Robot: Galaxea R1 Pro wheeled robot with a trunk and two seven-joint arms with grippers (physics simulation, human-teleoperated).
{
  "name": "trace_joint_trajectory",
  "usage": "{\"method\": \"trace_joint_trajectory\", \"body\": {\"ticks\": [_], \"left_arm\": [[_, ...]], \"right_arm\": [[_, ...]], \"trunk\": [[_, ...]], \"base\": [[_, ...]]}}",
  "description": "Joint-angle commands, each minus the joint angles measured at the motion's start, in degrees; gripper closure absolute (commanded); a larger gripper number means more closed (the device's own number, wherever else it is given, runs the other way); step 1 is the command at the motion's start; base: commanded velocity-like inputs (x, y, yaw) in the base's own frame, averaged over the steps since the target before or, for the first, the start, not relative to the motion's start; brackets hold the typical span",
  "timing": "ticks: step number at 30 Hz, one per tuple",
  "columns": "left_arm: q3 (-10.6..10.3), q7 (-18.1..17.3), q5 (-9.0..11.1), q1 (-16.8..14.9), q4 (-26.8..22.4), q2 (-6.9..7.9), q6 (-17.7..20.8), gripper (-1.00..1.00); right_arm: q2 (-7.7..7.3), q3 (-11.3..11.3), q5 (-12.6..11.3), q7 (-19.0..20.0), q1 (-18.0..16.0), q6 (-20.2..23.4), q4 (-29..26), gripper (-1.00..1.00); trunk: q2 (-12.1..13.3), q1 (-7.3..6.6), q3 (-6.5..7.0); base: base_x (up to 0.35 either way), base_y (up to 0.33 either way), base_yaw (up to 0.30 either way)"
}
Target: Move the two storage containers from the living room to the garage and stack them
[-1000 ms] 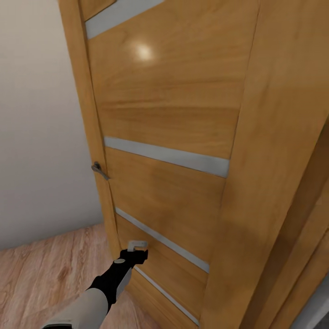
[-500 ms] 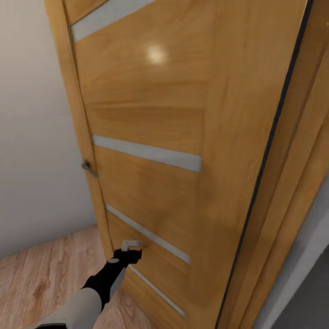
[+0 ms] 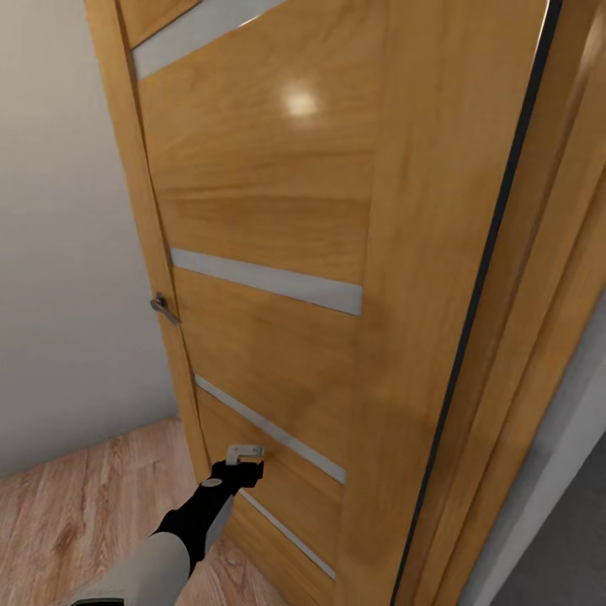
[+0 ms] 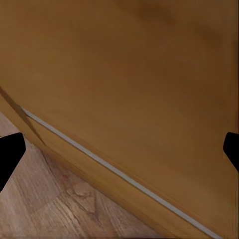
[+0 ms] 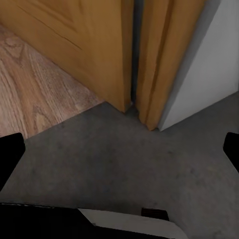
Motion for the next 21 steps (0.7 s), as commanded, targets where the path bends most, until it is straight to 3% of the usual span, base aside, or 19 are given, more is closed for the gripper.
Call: {"method": "trace_joint_trajectory", "body": {"ticks": [1, 6, 8, 12, 21], "left_arm": [[0.7, 0.0, -0.6, 0.1, -0.1, -0.4, 0.3, -1.0], [1.0, 0.3, -1.9, 0.1, -0.1, -1.42, 0.3, -1.0], [0.9, 0.4, -2.3, 0.1, -0.1, -0.93, 0.3, -1.0], [0.4, -0.2, -1.0, 0.1, -0.1, -0.49, 0.3, -1.0], [0.5, -0.2, 0.6, 0.1, -0.1, -0.03, 0.3, -1.0]], "right_arm": [[0.33, -0.1, 0.0, 0.0, -0.4, -0.2, -0.3, -1.0], [0.55, -0.1, 0.0, 0.0, -1.0, -0.3, -0.9, -1.0], [-0.1, -0.2, 0.0, 0.1, -1.4, -0.2, -1.0, -1.0], [-0.91, -0.3, 0.1, 0.1, -1.6, -0.3, -1.2, -1.0], [-0.94, -0.3, -0.1, 0.1, -1.6, -0.2, -1.2, -1.0]], "trunk": [[0.0, 0.0, -0.05], [0.0, 0.0, -0.05], [0.0, 0.0, -0.05], [0.0, 0.0, -0.05], [0.0, 0.0, -0.05]], "base": [[0.0, 0.0, 0.0], [0.0, 0.0, 0.0], [0.0, 0.0, 0.0], [0.0, 0.0, 0.0], [0.0, 0.0, 0.0]]}}
